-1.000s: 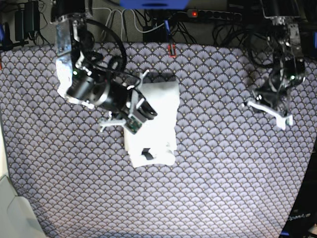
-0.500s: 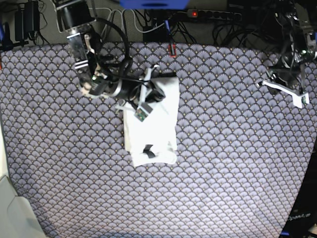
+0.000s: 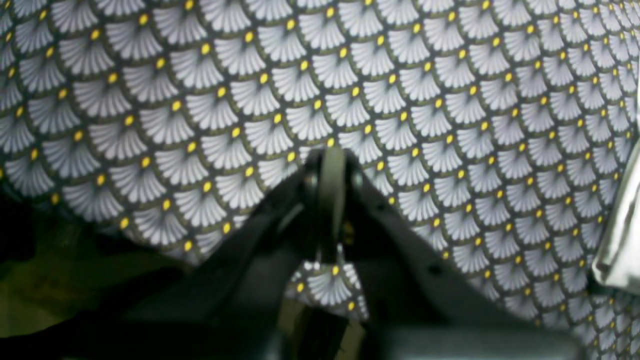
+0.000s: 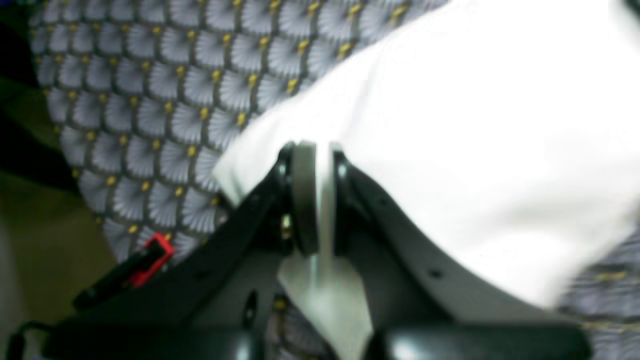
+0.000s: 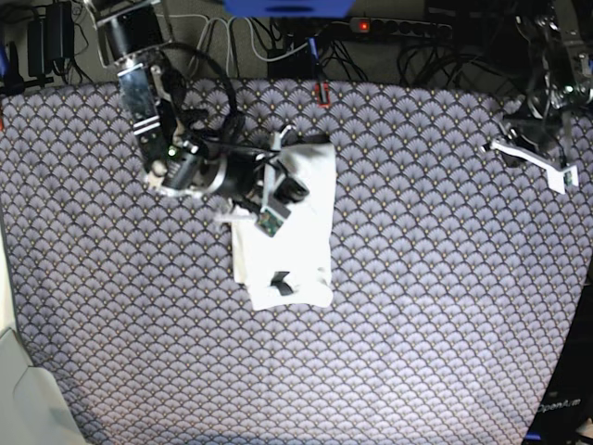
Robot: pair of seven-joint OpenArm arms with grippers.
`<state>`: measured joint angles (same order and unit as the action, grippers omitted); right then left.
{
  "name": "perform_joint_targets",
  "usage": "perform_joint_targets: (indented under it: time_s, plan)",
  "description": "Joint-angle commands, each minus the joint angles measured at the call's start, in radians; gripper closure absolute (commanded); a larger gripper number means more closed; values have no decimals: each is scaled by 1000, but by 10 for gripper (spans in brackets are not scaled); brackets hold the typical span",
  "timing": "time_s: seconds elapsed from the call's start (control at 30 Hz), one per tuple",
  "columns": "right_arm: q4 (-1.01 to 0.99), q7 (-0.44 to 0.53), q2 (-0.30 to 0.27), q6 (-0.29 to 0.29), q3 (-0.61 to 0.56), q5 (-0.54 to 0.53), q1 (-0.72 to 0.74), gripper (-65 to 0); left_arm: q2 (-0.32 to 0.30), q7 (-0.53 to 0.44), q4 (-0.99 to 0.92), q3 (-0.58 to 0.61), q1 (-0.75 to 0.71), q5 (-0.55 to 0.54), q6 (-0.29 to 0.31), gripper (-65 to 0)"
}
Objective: Fold the T-shirt properly
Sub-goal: 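Press and square the folded bundle with the right gripper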
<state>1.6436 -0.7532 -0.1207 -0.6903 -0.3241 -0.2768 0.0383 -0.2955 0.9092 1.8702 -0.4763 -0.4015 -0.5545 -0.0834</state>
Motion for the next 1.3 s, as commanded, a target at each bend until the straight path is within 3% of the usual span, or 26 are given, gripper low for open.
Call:
perform_joint_targets:
  time_s: [0.0, 0.13, 0.37, 0.87, 1.07, 1.27]
  plan:
    - [47, 7, 3, -8, 1, -23, 36, -30, -12, -17, 18, -6, 3, -5, 1, -2]
    - [63, -32, 6, -8, -14, -23, 124, -30, -12, -15, 18, -6, -6, -5, 1, -2]
    - [-224, -15, 20, -8, -19, -23, 351, -30, -12, -15, 32, -6, -20, -3, -2, -2]
    - [-879, 315, 57, -8, -19, -23, 553, -32, -12, -15, 32, -6, -18, -3, -5, -2]
    - [-1021, 413, 63, -8, -19, -22, 601, -33, -12, -8, 32, -6, -20, -3, -5, -2]
    - [-1029, 429, 72, -8, -19, -22, 595, -33, -12, 55, 32, -6, -12, -3, -2, -2]
